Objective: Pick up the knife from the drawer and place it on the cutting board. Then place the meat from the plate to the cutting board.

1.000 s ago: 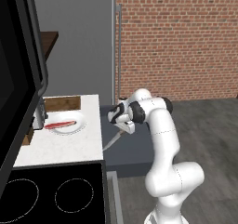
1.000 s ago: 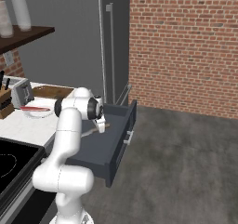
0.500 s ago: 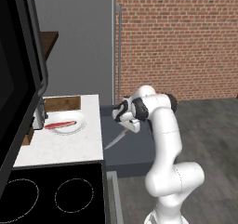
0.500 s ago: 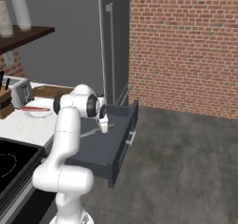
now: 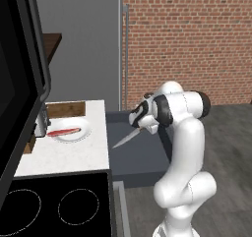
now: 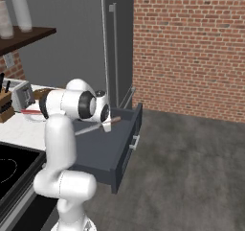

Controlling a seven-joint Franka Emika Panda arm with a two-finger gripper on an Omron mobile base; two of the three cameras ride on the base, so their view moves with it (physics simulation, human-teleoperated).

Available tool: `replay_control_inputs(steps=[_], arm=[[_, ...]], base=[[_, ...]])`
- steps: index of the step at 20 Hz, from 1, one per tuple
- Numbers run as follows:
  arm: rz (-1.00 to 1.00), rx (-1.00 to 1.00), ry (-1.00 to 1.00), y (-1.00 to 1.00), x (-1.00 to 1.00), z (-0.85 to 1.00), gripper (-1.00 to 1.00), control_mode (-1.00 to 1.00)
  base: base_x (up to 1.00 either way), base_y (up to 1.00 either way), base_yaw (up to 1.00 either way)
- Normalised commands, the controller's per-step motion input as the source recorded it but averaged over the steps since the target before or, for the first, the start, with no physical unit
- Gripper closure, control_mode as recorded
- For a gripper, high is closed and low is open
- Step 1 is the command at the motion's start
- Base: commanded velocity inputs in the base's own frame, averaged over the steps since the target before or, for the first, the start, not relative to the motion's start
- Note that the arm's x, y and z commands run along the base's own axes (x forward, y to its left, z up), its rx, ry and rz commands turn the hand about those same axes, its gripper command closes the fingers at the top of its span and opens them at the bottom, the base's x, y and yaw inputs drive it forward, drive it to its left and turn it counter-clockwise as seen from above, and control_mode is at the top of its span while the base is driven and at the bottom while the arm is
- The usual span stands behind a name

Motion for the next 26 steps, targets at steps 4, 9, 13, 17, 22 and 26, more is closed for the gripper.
replay_control_inputs(steps=[4,9,13,17,22,26], arm=[[-0.12,-0.06,-0.34,-0.56,-0.89,1.0,1.0,-1.0],[-0.09,-0.02,-0.38,-0.47,-0.76,1.0,1.0,-1.0],[-0.15,0.0,-0.22,-0.22,-0.71,1.0,1.0,-1.0],[-0.13,0.0,-0.07,-0.25,-0.98,1.0,1.0,-1.0],[-0.07,0.0,0.03,-0.14,-0.99,1.0,1.0,-1.0],[0.0,0.0,0.29,-0.07,-0.78,1.0,1.0,-1.0]], base=[[0.0,0.0,0.0],[0.0,0.0,0.0],[0.0,0.0,0.0],[0.0,0.0,0.0],[0.0,0.0,0.0],[0.0,0.0,0.0]])
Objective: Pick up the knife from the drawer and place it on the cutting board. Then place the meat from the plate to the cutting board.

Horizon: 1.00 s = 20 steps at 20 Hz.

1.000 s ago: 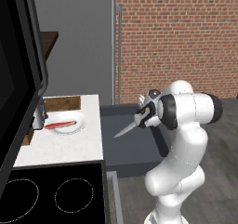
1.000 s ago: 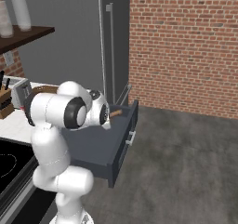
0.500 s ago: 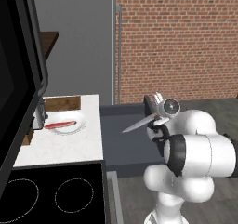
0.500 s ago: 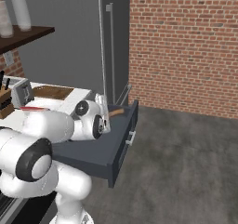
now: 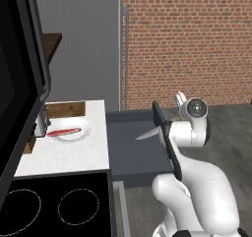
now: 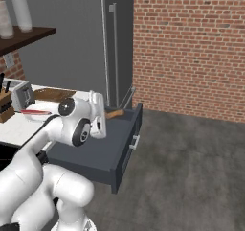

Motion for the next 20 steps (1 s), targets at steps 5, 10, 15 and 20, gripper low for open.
replay_control_inputs(steps=[5,10,15,20], arm=[[0.02,0.0,0.32,-0.02,-0.45,0.65,1.0,-1.0],[0.0,-0.02,0.08,0.0,-0.19,-0.13,1.0,-1.0],[0.0,-0.09,0.22,0.0,-0.27,-0.32,1.0,-1.0],[0.0,-0.04,0.2,0.0,-0.13,-0.23,1.0,-1.0]], base=[[0.0,0.0,0.0],[0.0,0.0,0.0],[0.0,0.0,0.0],[0.0,0.0,0.0]])
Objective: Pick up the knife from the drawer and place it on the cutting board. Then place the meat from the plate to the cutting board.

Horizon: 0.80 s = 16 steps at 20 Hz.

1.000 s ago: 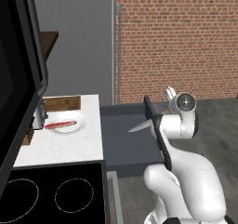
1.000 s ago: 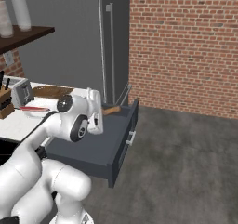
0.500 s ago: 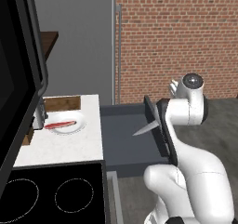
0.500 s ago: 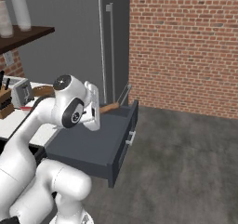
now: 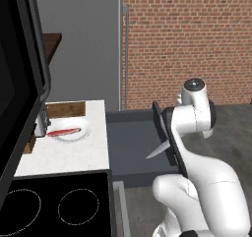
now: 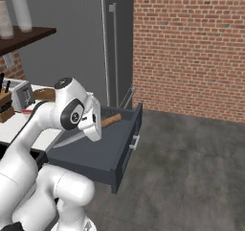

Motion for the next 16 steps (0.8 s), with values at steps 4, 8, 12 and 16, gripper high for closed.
replay_control_inputs(steps=[4,8,12,16], arm=[[0.02,0.0,0.06,-0.47,-0.46,-0.24,1.0,-1.0],[0.0,0.0,0.0,0.0,0.0,0.0,1.0,1.0],[0.0,0.0,0.0,0.0,0.0,0.0,1.0,1.0],[0.0,0.0,0.0,0.0,0.0,0.0,1.0,1.0]], base=[[0.0,0.0,0.0],[-0.2,-0.99,0.12],[0.09,-0.91,0.26],[0.39,-0.87,0.44]])
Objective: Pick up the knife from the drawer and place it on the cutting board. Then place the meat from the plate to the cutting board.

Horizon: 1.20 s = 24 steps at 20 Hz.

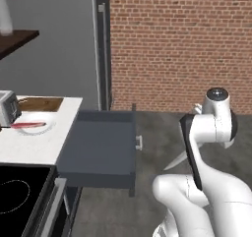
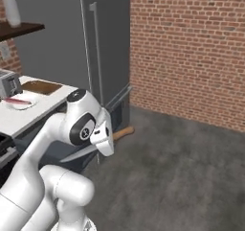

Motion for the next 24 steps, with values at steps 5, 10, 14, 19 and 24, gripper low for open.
replay_control_inputs(steps=[5,10,14,19,24], arm=[[0.0,0.0,0.0,0.0,0.0,0.0,1.0,1.0],[0.0,0.0,0.0,0.0,0.0,0.0,1.0,1.0],[0.0,0.0,0.0,0.0,0.0,0.0,1.0,1.0],[0.0,0.0,0.0,0.0,0.0,0.0,1.0,1.0],[0.0,0.0,0.0,0.0,0.0,0.0,1.0,1.0]], base=[[0.53,-0.64,0.55],[0.57,-0.5,0.6],[0.57,-0.38,0.67],[0.47,-0.3,0.73],[0.3,-0.33,0.74]])
